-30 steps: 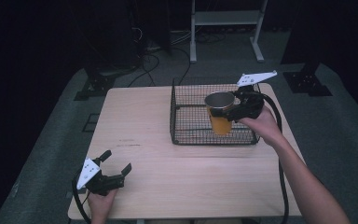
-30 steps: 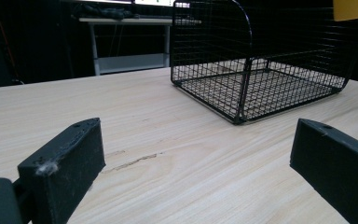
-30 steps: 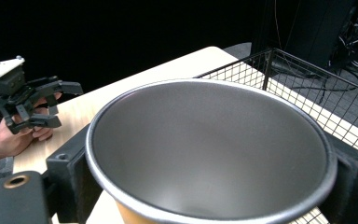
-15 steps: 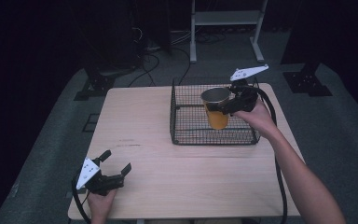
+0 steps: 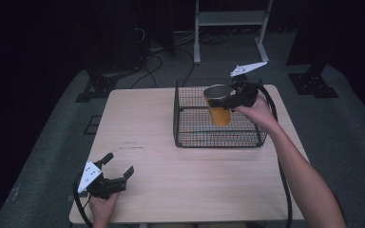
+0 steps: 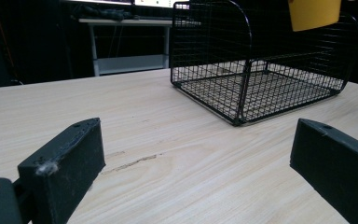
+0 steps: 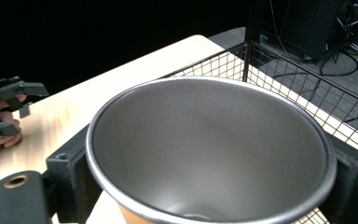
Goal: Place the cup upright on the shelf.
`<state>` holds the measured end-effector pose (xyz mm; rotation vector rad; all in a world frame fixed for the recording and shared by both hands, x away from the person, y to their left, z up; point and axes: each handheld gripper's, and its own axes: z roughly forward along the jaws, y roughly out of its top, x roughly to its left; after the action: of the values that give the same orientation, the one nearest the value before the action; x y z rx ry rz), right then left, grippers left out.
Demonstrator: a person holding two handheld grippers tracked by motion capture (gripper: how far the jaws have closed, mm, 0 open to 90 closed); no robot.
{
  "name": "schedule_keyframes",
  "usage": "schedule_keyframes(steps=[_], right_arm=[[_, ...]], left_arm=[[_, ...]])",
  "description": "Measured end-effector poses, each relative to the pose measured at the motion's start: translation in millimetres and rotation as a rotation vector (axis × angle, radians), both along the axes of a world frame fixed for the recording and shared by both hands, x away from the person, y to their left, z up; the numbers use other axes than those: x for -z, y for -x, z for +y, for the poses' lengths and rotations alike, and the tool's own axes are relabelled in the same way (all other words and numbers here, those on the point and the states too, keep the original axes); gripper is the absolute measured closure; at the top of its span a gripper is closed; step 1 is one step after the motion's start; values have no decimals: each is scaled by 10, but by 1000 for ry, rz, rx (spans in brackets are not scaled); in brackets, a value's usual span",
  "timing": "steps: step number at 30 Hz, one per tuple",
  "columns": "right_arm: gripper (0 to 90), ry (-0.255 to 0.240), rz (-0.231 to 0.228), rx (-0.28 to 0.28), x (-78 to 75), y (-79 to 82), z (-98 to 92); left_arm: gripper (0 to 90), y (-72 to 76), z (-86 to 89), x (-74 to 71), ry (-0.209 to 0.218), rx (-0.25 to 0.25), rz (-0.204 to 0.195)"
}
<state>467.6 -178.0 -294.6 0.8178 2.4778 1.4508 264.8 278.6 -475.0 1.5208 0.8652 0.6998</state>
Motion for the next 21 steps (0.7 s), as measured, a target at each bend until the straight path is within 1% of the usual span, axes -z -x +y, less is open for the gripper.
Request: schedule_keyframes(steps=[7,8,9,12,15,19,21], right_arm=[[112,-9,6,6,21,-91,6],[112,-9,12,6,41,-110,8],[112,5,24,13,95,-151,17],[112,19,26,21,154,-194,28],[112,13,36,23,198,-235,31],[112,1,53,34,310,-328,51],[111,4,57,37,361,-367,64]], left_arm=[[23,0,-3,0,0,2,0],[23,0,-3,0,0,2,0],[23,0,-3,0,-1,2,0],[23,1,-5,-1,-5,2,0],[23,0,-5,-1,-5,1,0],[23,0,-4,-1,-2,1,-1],[23,0,-3,-1,-3,1,0]])
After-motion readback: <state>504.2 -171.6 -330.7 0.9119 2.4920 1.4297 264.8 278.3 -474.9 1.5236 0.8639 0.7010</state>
